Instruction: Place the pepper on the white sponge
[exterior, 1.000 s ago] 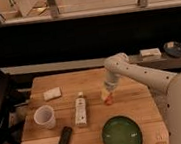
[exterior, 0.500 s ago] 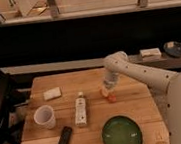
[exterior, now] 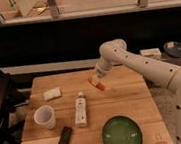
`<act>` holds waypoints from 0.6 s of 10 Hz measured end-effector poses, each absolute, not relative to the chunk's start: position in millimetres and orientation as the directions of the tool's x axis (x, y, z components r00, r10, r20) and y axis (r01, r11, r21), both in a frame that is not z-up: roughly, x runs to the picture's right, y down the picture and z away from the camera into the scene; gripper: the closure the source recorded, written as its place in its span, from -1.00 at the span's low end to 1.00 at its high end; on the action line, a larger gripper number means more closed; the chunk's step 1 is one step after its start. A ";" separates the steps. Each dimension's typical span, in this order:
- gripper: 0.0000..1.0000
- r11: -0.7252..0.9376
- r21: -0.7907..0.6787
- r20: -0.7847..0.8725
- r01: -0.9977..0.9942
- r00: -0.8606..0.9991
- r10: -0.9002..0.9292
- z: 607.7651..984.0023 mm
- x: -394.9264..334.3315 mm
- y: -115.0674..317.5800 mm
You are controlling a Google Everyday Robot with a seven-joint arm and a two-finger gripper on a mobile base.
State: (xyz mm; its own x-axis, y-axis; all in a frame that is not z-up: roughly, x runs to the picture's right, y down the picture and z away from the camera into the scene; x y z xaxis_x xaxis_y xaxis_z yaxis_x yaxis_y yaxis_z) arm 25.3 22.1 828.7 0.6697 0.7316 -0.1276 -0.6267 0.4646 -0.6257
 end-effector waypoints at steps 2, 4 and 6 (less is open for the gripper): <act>1.00 0.551 -0.684 0.078 -0.478 0.703 0.707 783.3 -38.0 -12.2; 1.00 0.608 -0.700 0.201 -0.375 0.714 0.671 752.6 -71.2 -24.9; 1.00 0.616 -0.701 0.219 -0.360 0.713 0.666 747.8 -75.3 -26.7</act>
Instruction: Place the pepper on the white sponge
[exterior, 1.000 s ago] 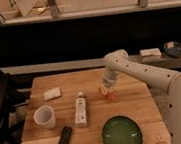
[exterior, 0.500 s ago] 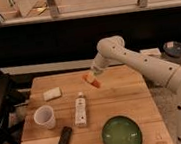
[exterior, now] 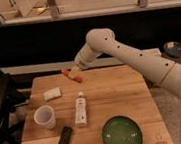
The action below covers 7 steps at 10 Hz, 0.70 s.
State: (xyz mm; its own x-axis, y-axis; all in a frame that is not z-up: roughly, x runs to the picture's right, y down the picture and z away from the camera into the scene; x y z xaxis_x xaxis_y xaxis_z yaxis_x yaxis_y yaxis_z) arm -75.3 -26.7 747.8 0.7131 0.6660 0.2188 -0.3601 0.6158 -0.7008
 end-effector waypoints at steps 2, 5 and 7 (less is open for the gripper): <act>1.00 0.613 -0.702 0.214 -0.362 0.715 0.666 748.6 -73.6 -25.7; 1.00 0.628 -0.728 0.221 -0.276 0.772 0.596 764.3 -105.5 -5.5; 1.00 0.614 -0.755 0.223 -0.229 0.792 0.568 783.4 -133.1 6.0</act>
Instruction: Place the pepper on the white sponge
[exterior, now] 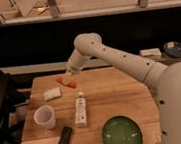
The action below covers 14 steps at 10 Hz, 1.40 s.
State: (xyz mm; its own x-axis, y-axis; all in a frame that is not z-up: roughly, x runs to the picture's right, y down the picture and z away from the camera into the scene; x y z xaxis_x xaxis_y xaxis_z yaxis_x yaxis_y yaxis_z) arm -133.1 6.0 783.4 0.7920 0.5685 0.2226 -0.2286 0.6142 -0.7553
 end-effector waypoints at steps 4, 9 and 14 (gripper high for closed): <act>1.00 0.618 -0.755 0.216 -0.220 0.807 0.550 837.4 -175.4 -0.8; 1.00 0.622 -0.738 0.231 -0.260 0.769 0.596 863.1 -210.5 -16.9; 1.00 0.598 -0.759 0.220 -0.257 0.764 0.607 872.5 -218.7 -6.5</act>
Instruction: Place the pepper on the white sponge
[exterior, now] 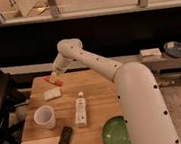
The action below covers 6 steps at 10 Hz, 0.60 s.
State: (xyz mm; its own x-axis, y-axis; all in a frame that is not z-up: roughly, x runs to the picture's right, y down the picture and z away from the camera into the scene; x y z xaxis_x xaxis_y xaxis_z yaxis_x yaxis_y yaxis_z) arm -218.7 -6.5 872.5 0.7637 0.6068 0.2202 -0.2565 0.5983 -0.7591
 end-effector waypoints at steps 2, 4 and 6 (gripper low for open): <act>1.00 0.576 -0.782 0.223 -0.236 0.758 0.613 881.8 -234.1 4.9; 0.95 0.549 -0.808 0.215 -0.214 0.761 0.613 895.4 -244.9 21.2; 0.61 0.528 -0.823 0.200 -0.208 0.764 0.613 905.2 -248.5 31.6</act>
